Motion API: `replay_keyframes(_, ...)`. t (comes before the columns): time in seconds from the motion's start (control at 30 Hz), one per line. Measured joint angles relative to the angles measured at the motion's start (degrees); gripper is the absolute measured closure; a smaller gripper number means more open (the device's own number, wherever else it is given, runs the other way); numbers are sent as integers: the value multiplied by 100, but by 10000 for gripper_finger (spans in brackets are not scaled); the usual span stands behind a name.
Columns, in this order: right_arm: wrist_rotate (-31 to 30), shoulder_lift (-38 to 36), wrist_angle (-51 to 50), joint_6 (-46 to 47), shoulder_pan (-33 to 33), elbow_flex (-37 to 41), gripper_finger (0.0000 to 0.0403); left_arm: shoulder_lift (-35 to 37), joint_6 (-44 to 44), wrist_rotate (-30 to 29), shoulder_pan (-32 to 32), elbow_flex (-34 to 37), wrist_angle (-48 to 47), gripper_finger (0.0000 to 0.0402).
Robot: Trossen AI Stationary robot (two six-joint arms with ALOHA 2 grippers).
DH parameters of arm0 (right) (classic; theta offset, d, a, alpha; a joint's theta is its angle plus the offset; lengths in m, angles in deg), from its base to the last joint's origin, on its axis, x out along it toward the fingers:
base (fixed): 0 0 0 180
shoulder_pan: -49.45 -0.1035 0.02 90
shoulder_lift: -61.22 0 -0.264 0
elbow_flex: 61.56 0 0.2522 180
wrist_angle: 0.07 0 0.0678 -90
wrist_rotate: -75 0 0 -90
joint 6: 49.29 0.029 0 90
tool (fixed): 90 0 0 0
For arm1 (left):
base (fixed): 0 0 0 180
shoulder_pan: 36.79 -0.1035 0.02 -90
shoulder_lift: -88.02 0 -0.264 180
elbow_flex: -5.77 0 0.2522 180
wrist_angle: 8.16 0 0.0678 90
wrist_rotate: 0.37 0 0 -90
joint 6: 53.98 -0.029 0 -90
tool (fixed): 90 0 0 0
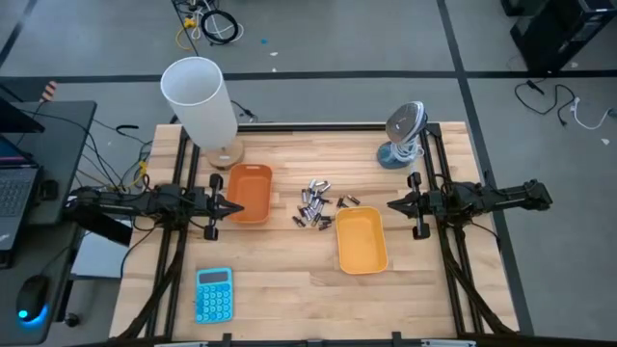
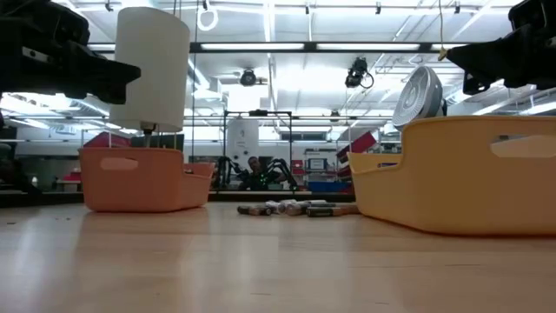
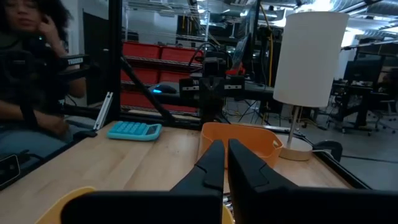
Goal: Sort batteries
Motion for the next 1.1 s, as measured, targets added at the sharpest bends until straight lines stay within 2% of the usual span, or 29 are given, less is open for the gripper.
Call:
replay_keyframes(0.9,0,-1,-1,0,-1,-1,395,-2,3,0,0,0,32,394)
replay_keyframes(1.1,0,-1,-1,1,-1,-1,396,0,867,30,2,-1,936,394)
